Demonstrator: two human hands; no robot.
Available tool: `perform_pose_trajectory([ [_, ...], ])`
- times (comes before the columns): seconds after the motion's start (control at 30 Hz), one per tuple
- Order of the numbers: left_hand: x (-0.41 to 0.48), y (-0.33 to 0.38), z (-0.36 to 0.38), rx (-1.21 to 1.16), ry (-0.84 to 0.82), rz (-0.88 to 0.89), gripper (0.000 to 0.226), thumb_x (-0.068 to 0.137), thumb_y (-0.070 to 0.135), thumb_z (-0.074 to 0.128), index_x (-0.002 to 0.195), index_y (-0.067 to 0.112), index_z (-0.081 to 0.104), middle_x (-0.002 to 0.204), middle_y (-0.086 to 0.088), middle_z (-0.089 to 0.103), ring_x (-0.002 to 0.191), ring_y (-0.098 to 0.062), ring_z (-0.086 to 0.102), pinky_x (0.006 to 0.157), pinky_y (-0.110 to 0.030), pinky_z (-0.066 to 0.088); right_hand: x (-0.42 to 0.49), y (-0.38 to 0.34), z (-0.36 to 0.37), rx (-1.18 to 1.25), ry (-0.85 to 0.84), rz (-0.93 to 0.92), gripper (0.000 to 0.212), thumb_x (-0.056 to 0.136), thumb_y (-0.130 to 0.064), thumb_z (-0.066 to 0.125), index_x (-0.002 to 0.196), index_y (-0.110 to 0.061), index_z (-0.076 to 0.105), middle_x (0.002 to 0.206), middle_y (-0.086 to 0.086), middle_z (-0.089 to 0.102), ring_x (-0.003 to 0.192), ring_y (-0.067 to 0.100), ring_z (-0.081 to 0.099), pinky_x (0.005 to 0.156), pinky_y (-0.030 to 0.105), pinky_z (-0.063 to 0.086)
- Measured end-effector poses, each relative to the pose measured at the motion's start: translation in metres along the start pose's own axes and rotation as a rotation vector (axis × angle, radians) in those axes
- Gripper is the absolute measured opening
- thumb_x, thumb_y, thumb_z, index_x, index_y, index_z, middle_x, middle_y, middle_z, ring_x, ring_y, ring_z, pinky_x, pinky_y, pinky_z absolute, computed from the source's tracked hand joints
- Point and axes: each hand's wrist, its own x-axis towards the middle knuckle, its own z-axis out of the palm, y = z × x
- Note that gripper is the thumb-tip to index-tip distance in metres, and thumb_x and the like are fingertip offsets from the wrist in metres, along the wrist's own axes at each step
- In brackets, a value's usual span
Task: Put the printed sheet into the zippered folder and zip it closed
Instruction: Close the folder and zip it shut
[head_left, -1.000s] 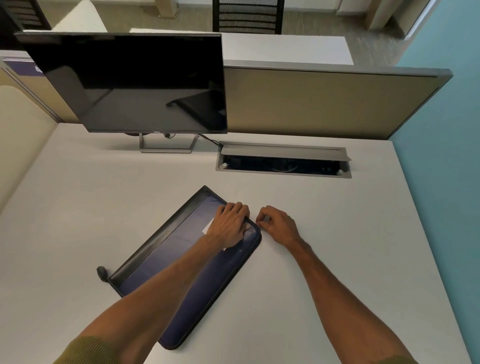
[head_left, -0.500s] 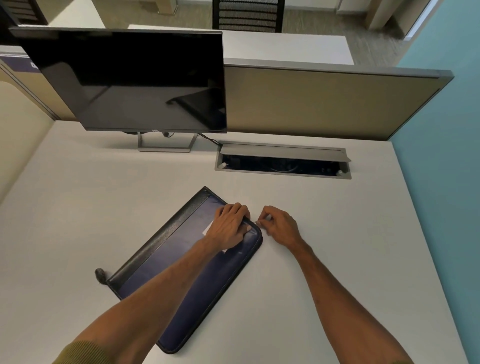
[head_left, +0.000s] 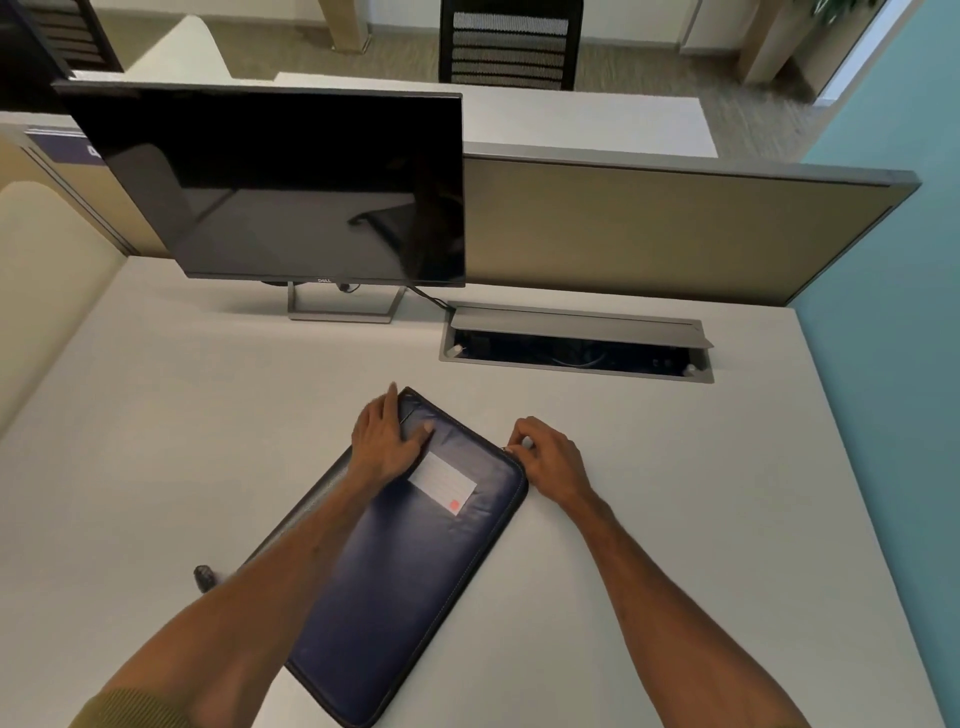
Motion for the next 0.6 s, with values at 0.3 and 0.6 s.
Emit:
perform_pose_trajectory([
  [0.3,-0.007,-0.007,0.005,-0.135,-0.01,0.022,0.113,0.07,0.081,0.051,0.163,0.019,0.034,0.16,-0.01,0.039,0.147,-0.036,0.037,0.116,-0.055,0.036,0.037,-0.005,0.013,0.0,-0.07,-0.099,0.013,0.1,-0.022,0.068,0.091,-0.022,0.06,0.095,-0.01,0.064,0.082,0.011,0.062,0.079,0.038,0.058],
  [0.6,-0.011,-0.008,0.009,-0.164,0.027,0.055,0.105,0.076,0.079,0.054,0.162,0.021,0.036,0.157,-0.008,0.041,0.143,-0.031,0.04,0.116,-0.05,0.036,0.078,-0.032,0.04,-0.097,-0.039,-0.128,0.012,0.102,-0.034,0.066,0.094,-0.03,0.057,0.102,-0.015,0.064,0.083,0.011,0.062,0.077,0.034,0.058],
])
